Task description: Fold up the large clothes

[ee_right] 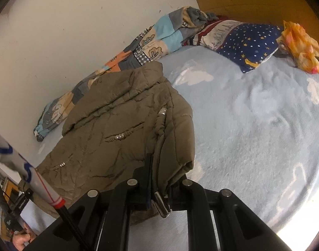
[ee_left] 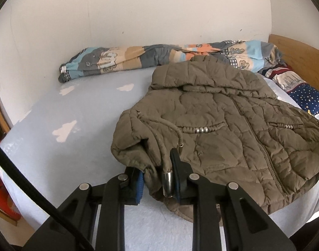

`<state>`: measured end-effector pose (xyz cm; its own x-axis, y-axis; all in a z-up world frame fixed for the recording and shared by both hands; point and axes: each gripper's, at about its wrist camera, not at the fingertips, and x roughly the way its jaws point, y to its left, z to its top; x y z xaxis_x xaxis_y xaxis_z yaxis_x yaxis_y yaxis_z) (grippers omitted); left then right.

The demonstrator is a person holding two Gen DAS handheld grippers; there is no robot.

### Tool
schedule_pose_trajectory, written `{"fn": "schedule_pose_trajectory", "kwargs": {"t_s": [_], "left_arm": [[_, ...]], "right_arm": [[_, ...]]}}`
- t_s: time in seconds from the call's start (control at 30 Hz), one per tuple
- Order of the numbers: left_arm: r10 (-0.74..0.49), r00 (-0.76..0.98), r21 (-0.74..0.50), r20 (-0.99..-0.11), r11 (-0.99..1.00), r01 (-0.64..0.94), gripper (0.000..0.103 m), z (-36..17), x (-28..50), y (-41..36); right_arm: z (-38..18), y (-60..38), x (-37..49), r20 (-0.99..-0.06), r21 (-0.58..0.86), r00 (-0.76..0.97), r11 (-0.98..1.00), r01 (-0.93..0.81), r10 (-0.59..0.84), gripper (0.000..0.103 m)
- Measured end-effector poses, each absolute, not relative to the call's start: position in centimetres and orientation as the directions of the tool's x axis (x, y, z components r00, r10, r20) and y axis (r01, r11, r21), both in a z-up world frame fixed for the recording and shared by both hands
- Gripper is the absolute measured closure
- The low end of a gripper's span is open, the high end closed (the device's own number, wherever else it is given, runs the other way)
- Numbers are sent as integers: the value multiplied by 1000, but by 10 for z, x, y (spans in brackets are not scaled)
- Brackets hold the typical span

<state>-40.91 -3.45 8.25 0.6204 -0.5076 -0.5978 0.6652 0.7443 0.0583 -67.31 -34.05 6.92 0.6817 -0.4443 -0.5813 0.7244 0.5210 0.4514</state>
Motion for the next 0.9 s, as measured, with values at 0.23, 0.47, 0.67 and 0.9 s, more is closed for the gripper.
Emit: {"fn": "schedule_pose_trajectory", "kwargs": {"t_s": [0.23, 0.47, 0.67, 0.9], "left_arm": [[-506, 623, 60, -596, 746, 663, 81, 87, -409, -31], [-509, 637, 74, -579, 745, 663, 81, 91, -411, -28], [-510, 641, 80, -574, 744, 664, 81, 92, -415, -27], [-513, 645, 84, -567, 743, 664, 81, 95, -416, -26]], "right_arm": [[73, -331, -682, -573, 472, 693, 515, 715, -437, 92], [74, -329, -685, -570, 484, 699, 510, 711, -433, 92], [74, -329, -685, -567, 489, 704, 513, 705, -428, 92], [76, -328, -685, -560, 498, 712, 515, 698, -424, 92]]}}
